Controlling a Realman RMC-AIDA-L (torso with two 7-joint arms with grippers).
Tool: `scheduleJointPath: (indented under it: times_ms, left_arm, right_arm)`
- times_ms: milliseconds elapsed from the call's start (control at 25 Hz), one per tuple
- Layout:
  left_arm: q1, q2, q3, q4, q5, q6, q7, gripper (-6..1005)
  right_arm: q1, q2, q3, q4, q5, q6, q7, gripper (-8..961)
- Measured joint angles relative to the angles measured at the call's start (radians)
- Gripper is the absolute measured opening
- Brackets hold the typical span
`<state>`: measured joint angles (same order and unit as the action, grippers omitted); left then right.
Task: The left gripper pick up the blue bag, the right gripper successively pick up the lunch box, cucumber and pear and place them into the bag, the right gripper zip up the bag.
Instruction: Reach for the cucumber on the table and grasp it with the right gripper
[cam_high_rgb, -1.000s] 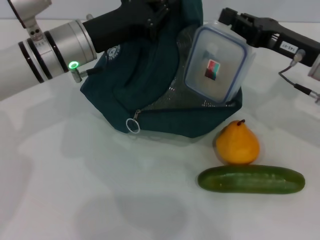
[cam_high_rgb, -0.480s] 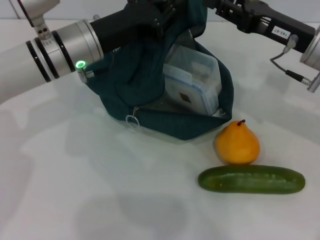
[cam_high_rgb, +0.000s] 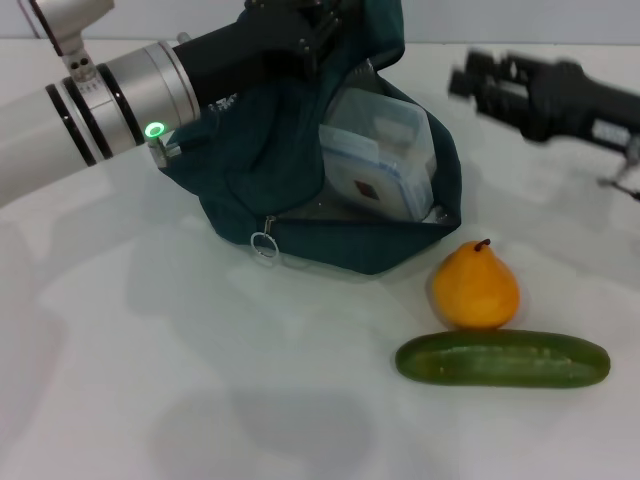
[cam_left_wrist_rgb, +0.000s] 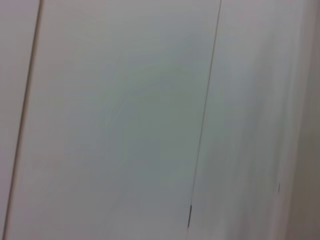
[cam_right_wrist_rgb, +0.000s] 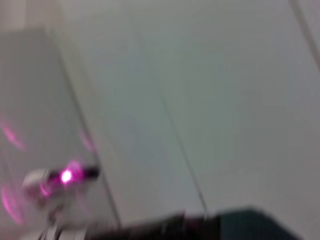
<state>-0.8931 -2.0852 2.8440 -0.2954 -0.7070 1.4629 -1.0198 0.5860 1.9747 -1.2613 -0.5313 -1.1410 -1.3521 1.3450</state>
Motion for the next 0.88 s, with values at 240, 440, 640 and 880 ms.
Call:
scheduleJointPath:
  times_ms: [240, 440, 640, 880]
  left_arm:
    - [-0.001, 0.001, 0.0, -0.002, 0.0, -0.003, 0.0, 47]
    - [-0.01, 0.001, 0.0, 0.002, 0.003, -0.014, 0.005, 47]
    - [-0.015, 0.0, 0.0, 0.004, 0.007, -0.025, 0.007, 47]
    - [-0.019, -0.001, 0.0, 0.004, 0.008, -0.026, 0.007, 46]
  right_arm:
    - [-0.048, -0.029, -0.002, -0.035, -0.076, -0.095, 0.002, 390]
    - [-0.022, -0.028, -0.005, -0.028, -0.176, -0.04, 0.057, 298]
    - [0.044, 0.004, -0.01, -0.024, -0.3, 0.065, 0.111, 135]
    - [0.128, 0.032, -0.01, 0.0, -0.371, 0.119, 0.133, 110]
